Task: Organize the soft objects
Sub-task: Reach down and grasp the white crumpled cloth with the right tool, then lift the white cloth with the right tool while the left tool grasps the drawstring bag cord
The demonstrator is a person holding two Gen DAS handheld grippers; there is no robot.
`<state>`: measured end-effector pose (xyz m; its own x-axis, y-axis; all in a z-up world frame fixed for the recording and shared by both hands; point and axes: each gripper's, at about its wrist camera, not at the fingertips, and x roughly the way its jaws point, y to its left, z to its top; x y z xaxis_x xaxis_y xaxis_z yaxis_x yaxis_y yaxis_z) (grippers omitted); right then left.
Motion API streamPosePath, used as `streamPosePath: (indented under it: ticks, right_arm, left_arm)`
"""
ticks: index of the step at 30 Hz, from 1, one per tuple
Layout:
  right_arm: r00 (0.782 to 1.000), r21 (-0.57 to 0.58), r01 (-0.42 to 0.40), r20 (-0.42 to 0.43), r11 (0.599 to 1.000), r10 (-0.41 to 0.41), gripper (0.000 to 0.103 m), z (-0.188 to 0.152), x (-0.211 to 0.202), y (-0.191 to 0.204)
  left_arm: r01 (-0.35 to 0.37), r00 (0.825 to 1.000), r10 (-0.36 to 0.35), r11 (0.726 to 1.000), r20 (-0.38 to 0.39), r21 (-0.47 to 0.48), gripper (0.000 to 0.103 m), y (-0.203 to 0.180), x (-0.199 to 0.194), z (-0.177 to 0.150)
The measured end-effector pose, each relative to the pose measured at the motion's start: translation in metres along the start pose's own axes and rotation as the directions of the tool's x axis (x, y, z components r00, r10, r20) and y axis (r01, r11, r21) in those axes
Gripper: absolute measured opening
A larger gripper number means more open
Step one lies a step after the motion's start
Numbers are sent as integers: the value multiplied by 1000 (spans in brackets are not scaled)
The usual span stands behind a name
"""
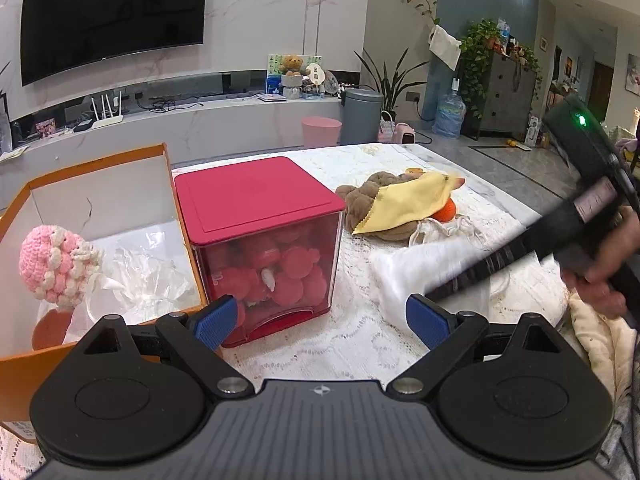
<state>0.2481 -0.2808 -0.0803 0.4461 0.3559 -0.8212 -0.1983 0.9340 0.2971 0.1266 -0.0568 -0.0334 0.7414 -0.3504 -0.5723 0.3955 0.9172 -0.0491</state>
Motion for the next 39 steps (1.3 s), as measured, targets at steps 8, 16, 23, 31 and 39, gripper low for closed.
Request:
streamPosePath:
  ticks: [8, 16, 23, 31, 39]
  right_arm:
    - [987, 18, 156, -34, 988, -155, 83, 5, 38, 1]
    - [976, -118, 213, -19, 970, -216, 53, 2, 44, 14]
    - [993, -143, 115, 37, 983, -111, 23, 9, 13, 20]
    - [936, -5, 173, 312, 985, -163, 23, 13, -88, -20]
    - [878, 192, 184, 409, 964, -249, 23, -6, -138, -83]
  left_arm:
    - [-15, 1000, 15, 1000, 6, 1, 103, -1, -2, 1]
    - [-32, 999, 32, 999, 6, 25, 103, -6, 1, -2]
    - [-3, 999, -2, 992, 48, 123, 103, -31, -3, -4]
    - [20, 999, -26, 989, 36, 149, 103, -84, 29, 6]
    - [120, 990, -126, 988, 55, 102, 103, -143, 105, 14]
